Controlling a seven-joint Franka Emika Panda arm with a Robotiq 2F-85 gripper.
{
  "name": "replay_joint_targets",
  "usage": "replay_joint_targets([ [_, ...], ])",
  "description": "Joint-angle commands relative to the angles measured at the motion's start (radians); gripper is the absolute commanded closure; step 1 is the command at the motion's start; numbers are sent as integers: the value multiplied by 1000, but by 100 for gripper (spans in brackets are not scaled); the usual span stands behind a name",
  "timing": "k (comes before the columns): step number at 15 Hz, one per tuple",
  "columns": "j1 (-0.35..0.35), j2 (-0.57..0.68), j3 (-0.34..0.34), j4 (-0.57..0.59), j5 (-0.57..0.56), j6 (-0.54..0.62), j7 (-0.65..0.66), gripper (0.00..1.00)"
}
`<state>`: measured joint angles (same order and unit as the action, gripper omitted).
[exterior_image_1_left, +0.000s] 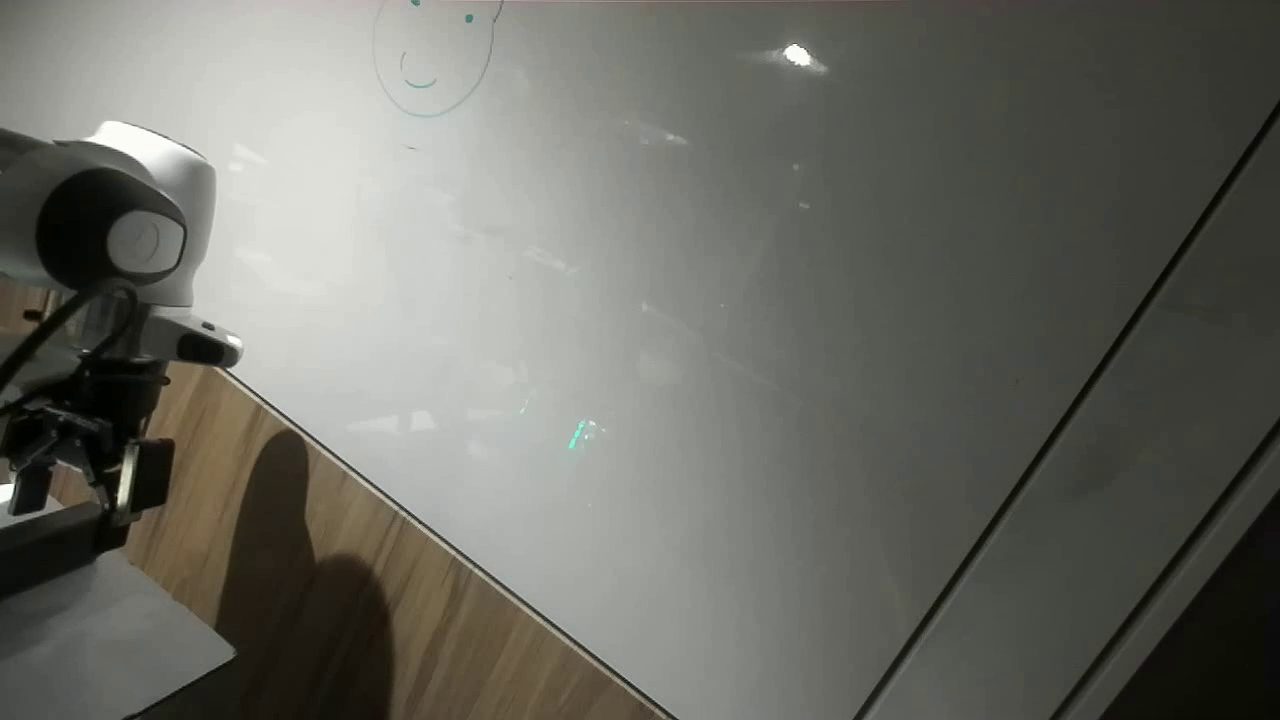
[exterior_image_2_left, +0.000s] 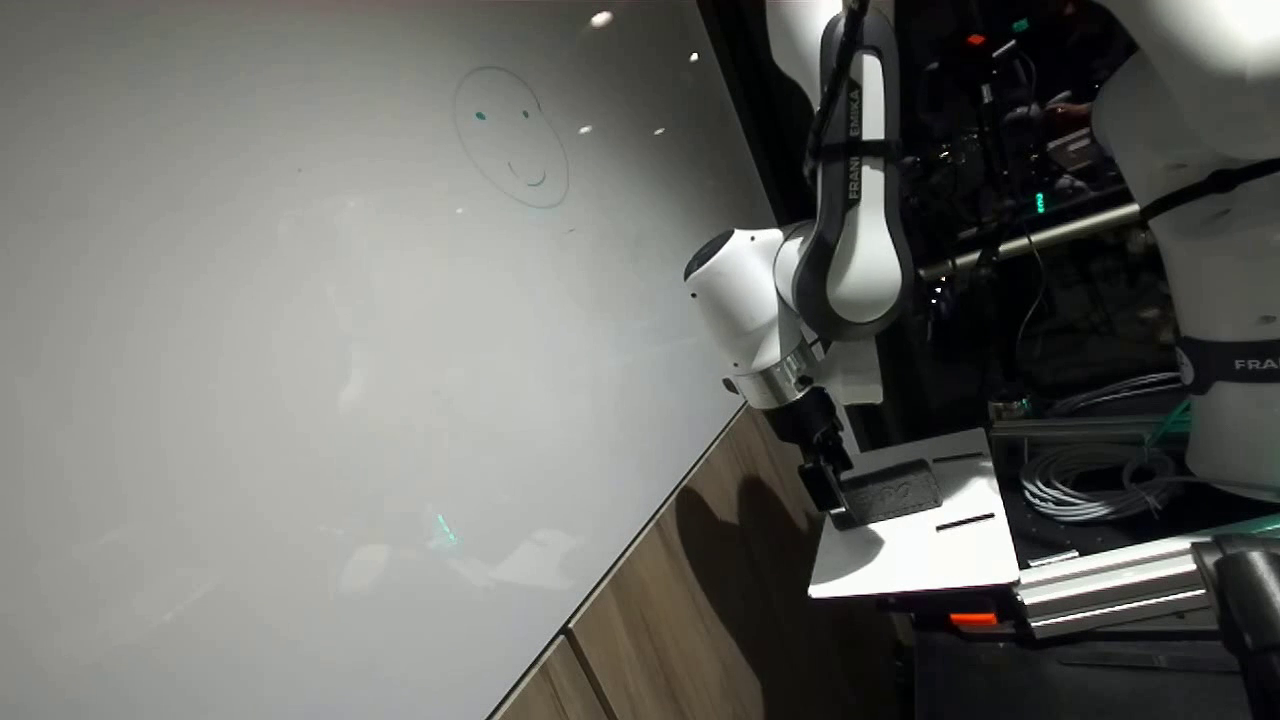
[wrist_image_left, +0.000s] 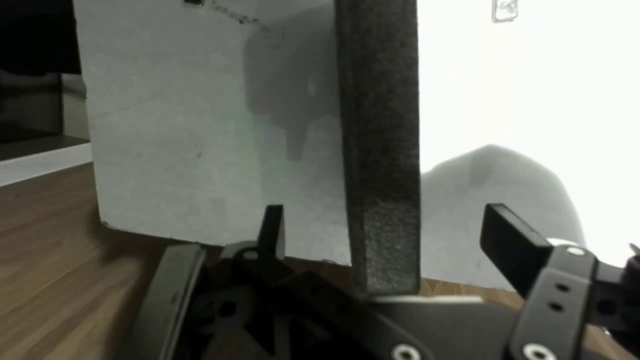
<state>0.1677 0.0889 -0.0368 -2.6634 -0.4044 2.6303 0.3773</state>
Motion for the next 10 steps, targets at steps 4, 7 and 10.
replay_joint_targets([
  [4,-40,-139,50,1,-66,-136,50,0],
  [7,-77,-157,52,10,-70,-150,36,0],
  [10,-108,-154,51,14,-56,-148,27,0],
])
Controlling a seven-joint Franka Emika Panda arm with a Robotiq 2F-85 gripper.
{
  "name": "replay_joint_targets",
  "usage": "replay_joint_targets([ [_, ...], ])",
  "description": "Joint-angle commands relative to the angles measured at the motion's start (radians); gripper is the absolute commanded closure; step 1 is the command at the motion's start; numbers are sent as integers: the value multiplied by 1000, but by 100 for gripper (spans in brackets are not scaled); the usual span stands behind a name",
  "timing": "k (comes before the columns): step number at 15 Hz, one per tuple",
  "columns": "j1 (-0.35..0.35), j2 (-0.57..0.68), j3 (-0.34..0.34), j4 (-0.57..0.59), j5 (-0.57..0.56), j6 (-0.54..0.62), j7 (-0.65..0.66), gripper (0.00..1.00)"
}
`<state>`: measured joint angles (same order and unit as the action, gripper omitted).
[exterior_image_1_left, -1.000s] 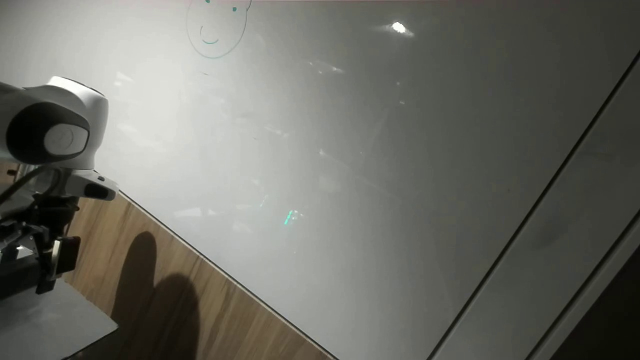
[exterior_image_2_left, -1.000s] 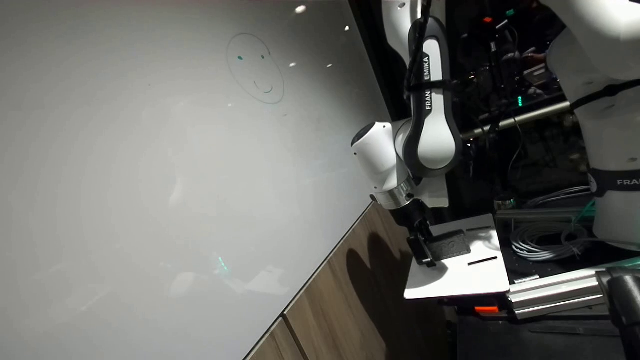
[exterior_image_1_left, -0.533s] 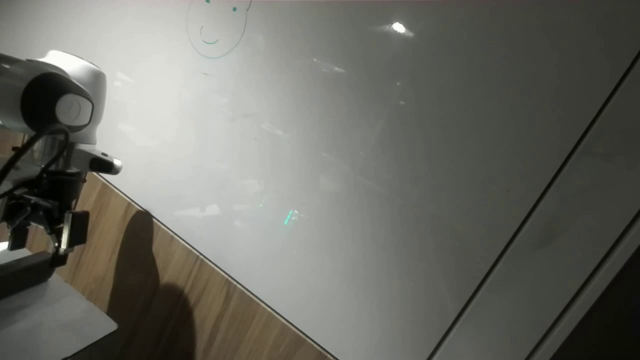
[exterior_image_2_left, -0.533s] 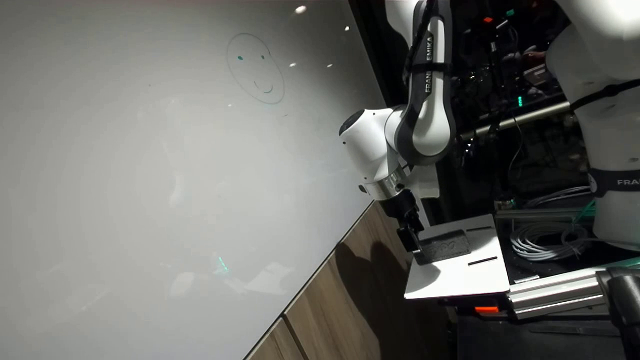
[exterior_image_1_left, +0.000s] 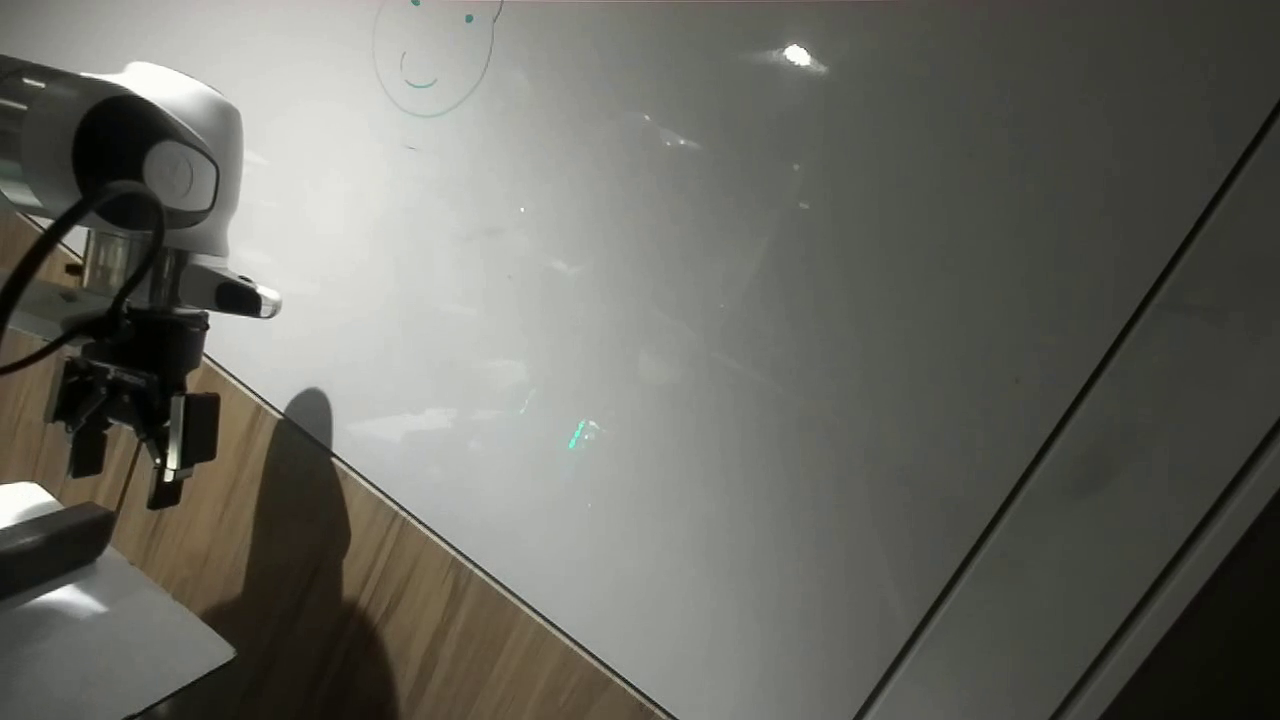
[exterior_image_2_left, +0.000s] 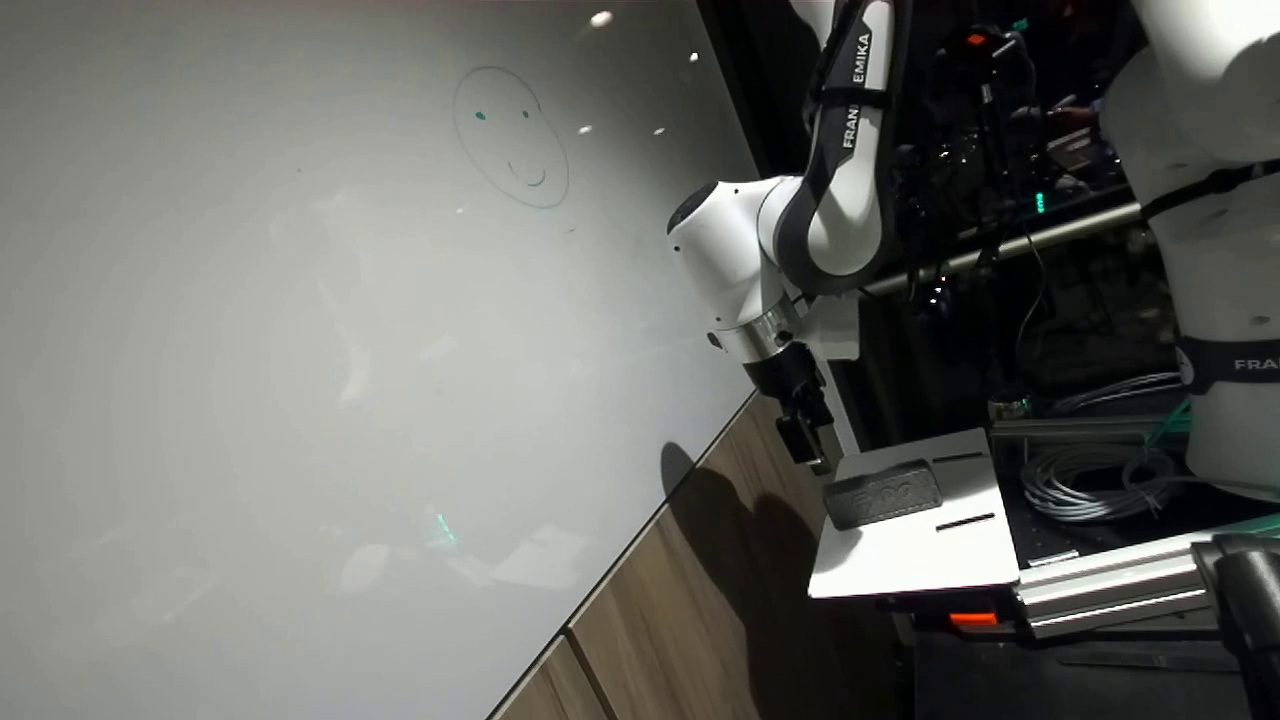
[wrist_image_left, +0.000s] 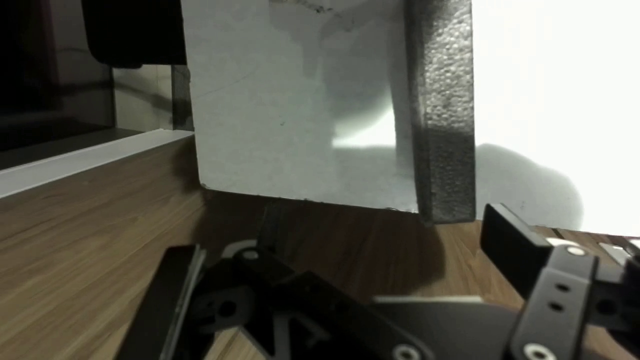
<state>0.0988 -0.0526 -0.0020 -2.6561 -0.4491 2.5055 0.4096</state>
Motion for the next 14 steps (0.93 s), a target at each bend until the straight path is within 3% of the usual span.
replay_joint_targets([
  [1,-47,-9,17,3,-11,-19,-5,0],
  [14,-65,53,6,-30,-22,0,4,0],
])
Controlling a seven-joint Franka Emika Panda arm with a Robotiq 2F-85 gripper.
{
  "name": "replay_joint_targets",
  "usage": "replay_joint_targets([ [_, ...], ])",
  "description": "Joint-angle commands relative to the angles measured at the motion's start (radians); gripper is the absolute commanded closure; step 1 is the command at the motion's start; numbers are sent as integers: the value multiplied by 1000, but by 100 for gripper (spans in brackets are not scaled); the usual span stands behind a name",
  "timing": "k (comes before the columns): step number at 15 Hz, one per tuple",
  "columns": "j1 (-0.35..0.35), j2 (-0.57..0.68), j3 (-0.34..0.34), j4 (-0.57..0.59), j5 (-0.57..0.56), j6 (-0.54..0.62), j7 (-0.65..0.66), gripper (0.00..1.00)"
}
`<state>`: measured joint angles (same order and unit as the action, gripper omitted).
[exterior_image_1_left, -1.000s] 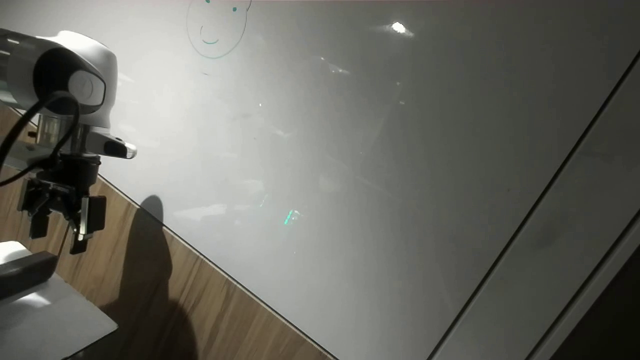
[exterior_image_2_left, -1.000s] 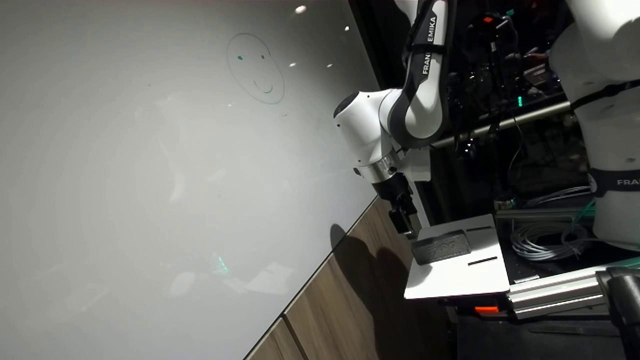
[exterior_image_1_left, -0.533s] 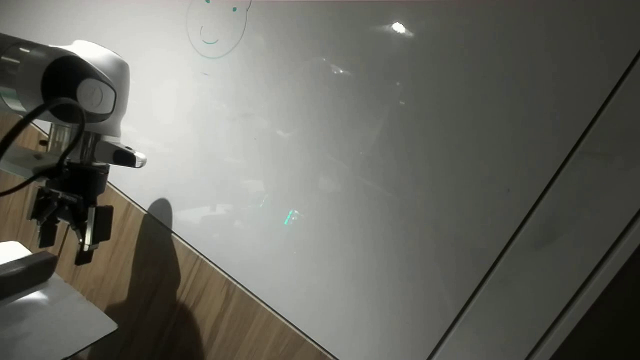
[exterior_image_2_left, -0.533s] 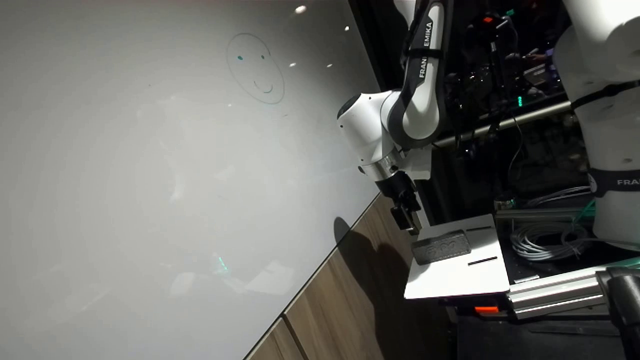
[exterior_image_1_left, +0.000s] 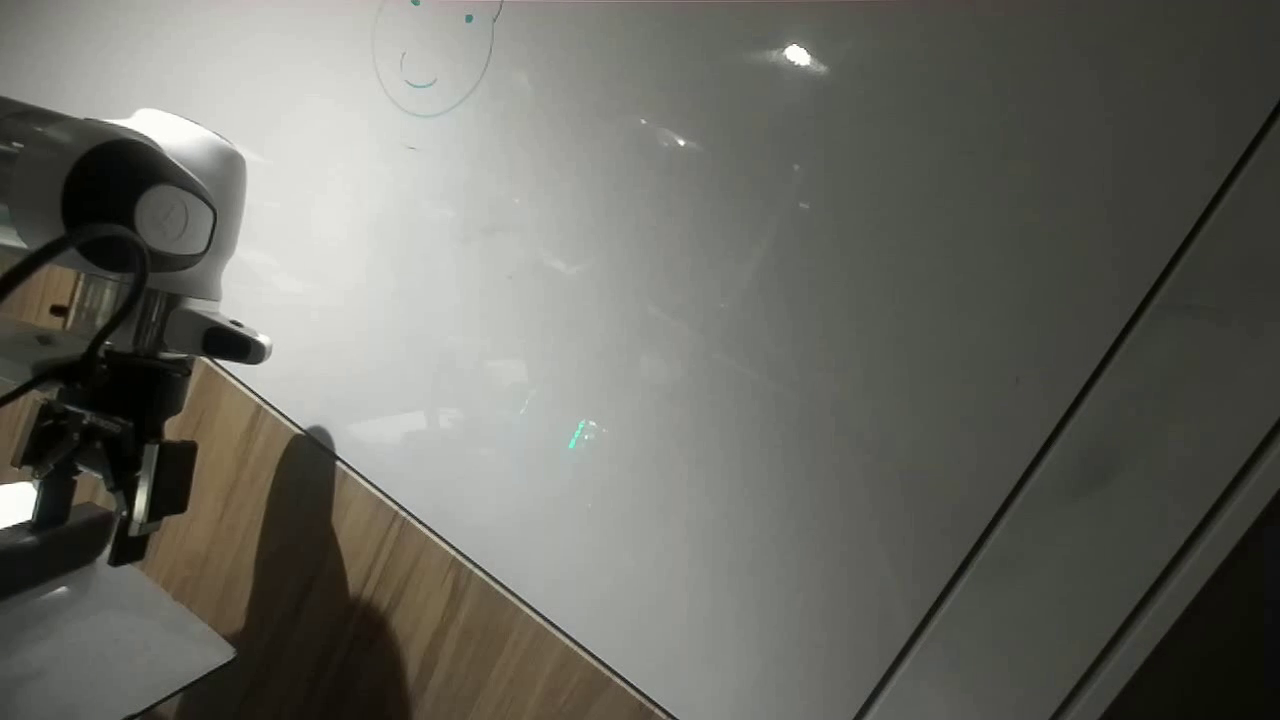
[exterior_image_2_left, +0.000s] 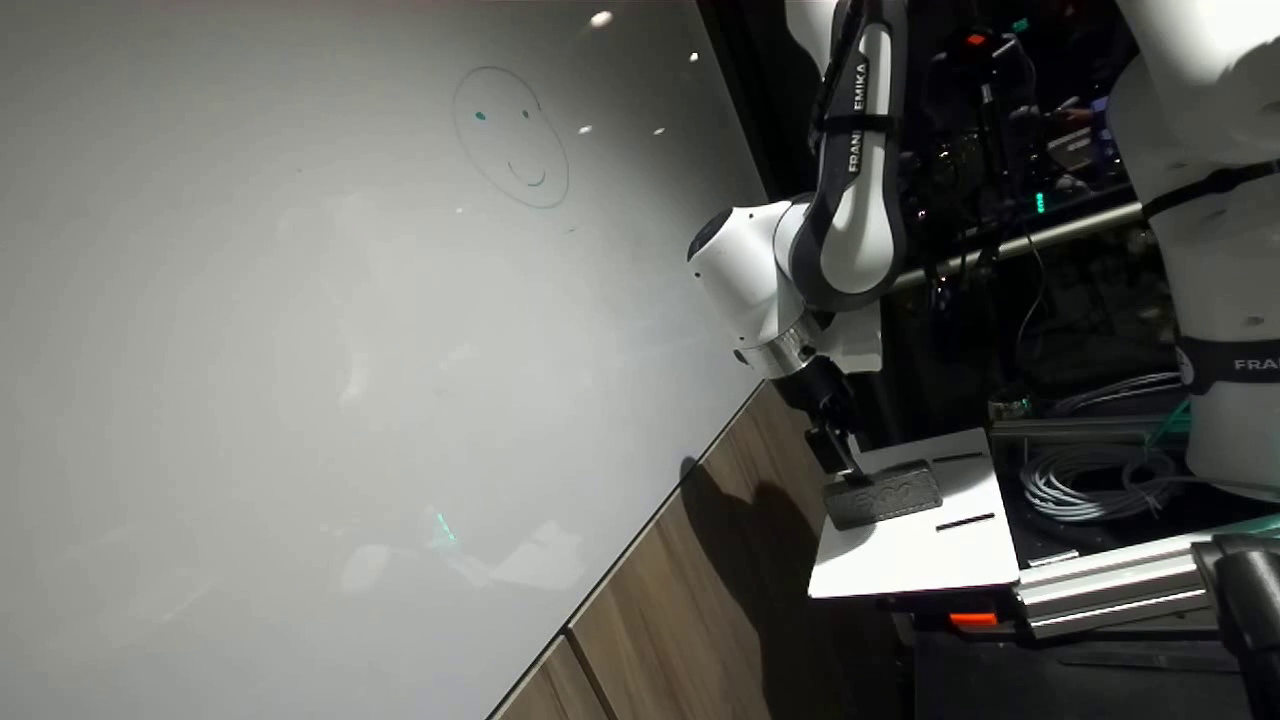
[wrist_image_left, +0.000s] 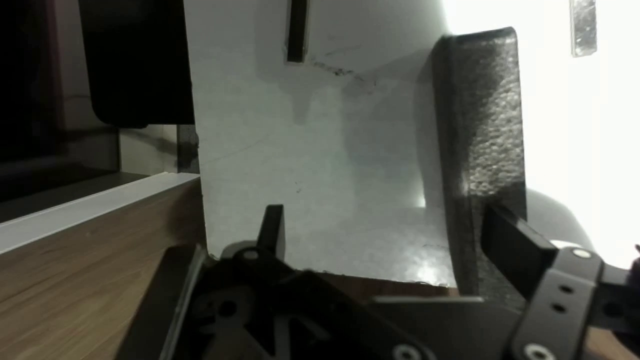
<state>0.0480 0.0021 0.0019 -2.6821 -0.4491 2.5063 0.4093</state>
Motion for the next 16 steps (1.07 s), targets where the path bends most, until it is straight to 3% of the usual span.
replay_joint_targets([
  [1,-20,-4,-4,-3,-30,-2,1,0],
  [8,-72,-15,-39,17,-95,-19,-13,0],
  [16,-30,12,12,-13,-100,0,19,0],
])
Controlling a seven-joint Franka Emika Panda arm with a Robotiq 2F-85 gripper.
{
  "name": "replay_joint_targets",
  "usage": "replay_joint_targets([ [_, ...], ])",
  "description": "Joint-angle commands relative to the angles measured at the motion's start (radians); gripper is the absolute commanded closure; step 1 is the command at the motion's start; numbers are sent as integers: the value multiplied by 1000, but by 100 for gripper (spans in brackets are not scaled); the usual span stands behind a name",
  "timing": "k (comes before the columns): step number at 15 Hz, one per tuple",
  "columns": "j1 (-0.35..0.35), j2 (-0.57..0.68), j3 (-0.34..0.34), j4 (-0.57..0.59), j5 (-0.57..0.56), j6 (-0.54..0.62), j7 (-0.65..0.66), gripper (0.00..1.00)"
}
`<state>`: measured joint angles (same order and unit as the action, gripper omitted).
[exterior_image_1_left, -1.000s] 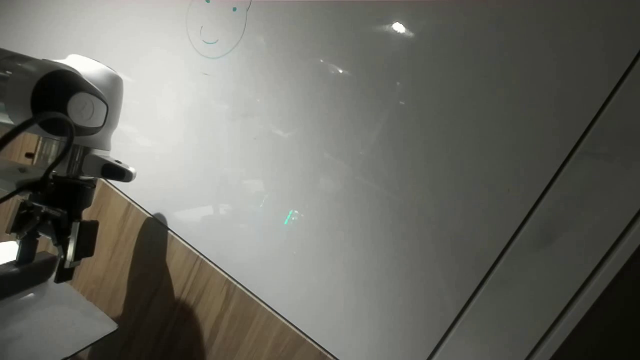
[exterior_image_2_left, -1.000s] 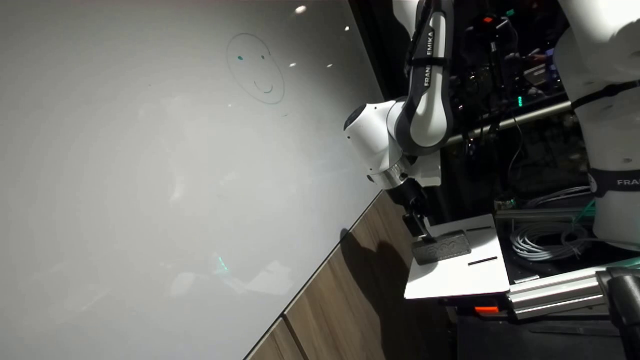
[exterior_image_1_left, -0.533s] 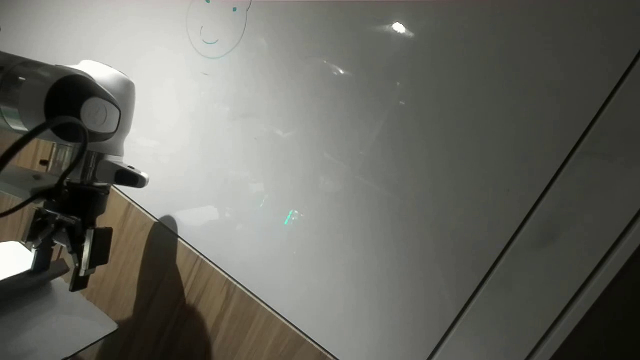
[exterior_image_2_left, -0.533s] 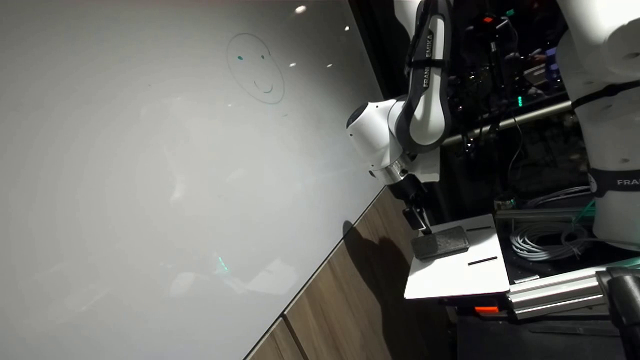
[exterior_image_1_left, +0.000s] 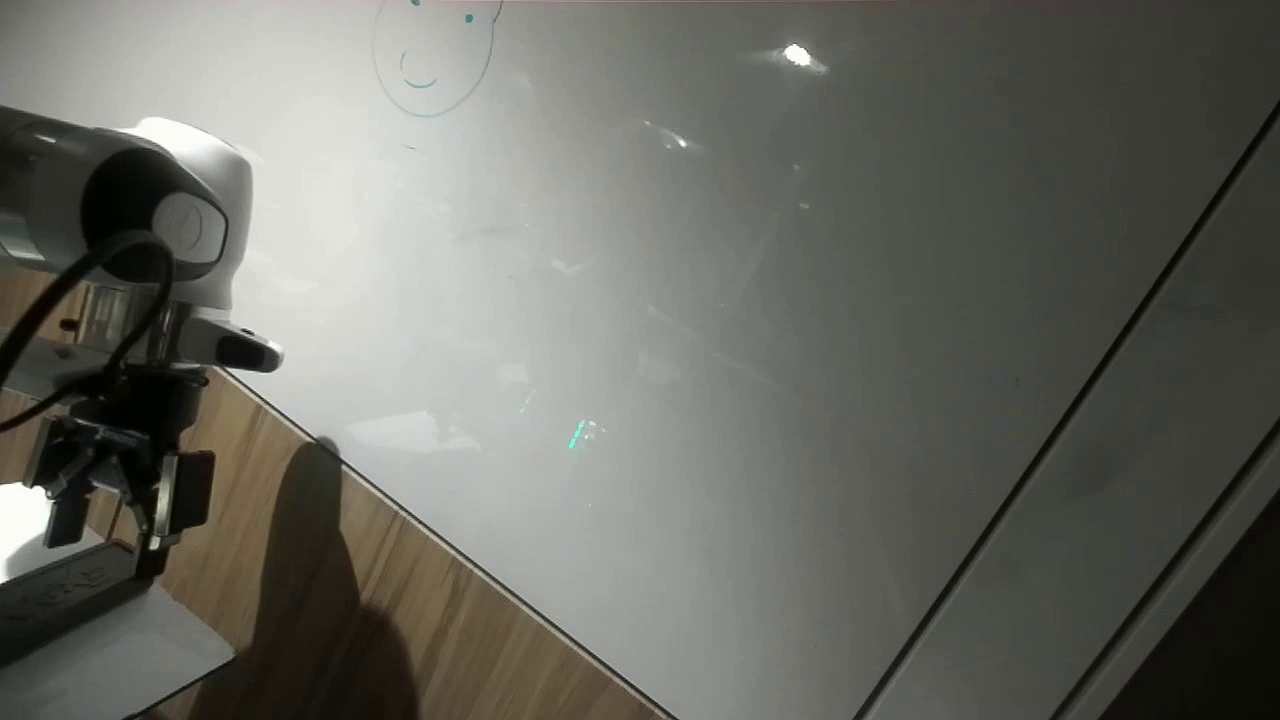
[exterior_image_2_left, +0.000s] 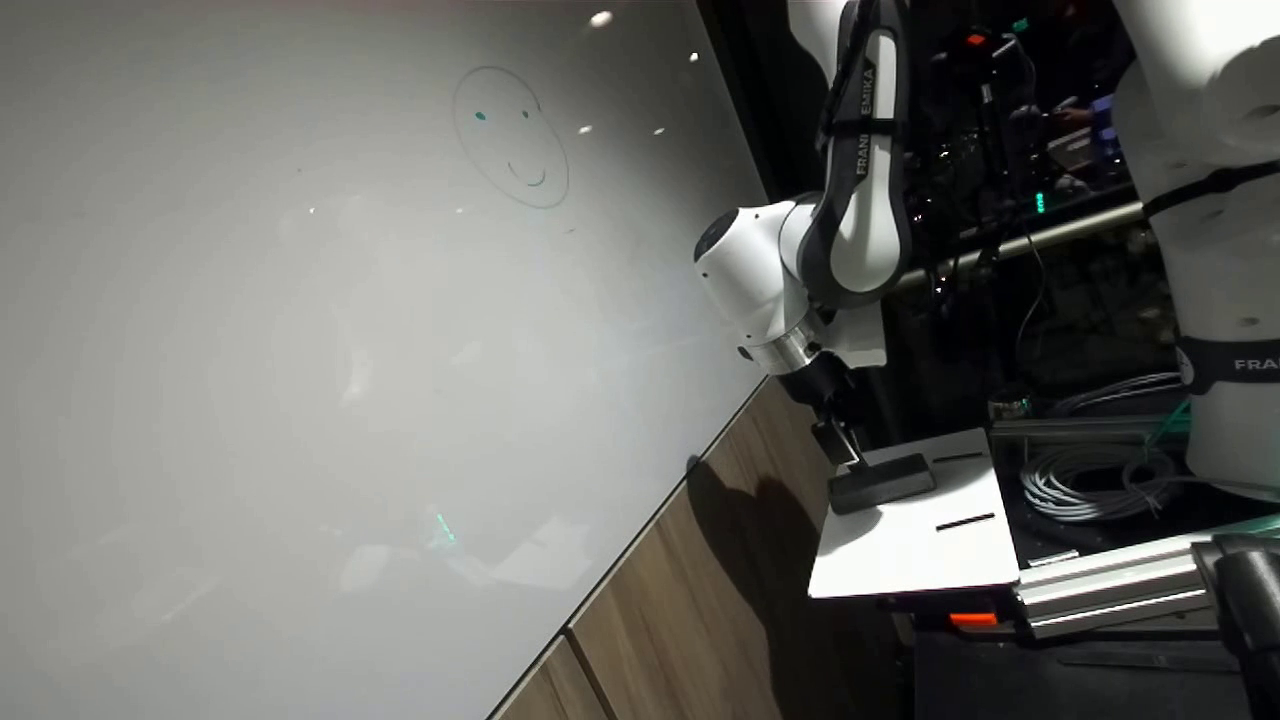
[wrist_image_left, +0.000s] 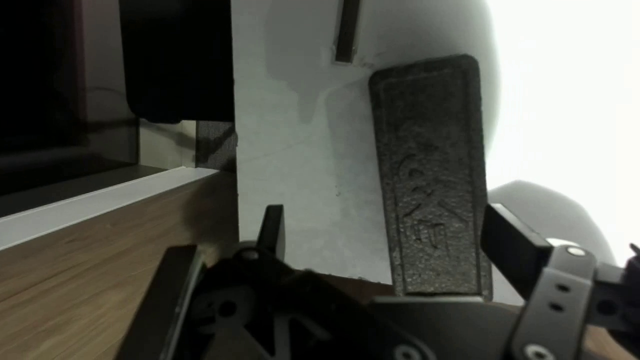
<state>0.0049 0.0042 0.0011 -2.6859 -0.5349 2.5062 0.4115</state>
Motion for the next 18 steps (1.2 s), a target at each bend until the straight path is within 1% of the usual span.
replay_joint_targets([
  [1,17,16,15,-10,-14,2,12,0],
  [11,55,71,31,9,55,16,-75,0],
  [18,55,35,48,62,292,-39,-337,0],
])
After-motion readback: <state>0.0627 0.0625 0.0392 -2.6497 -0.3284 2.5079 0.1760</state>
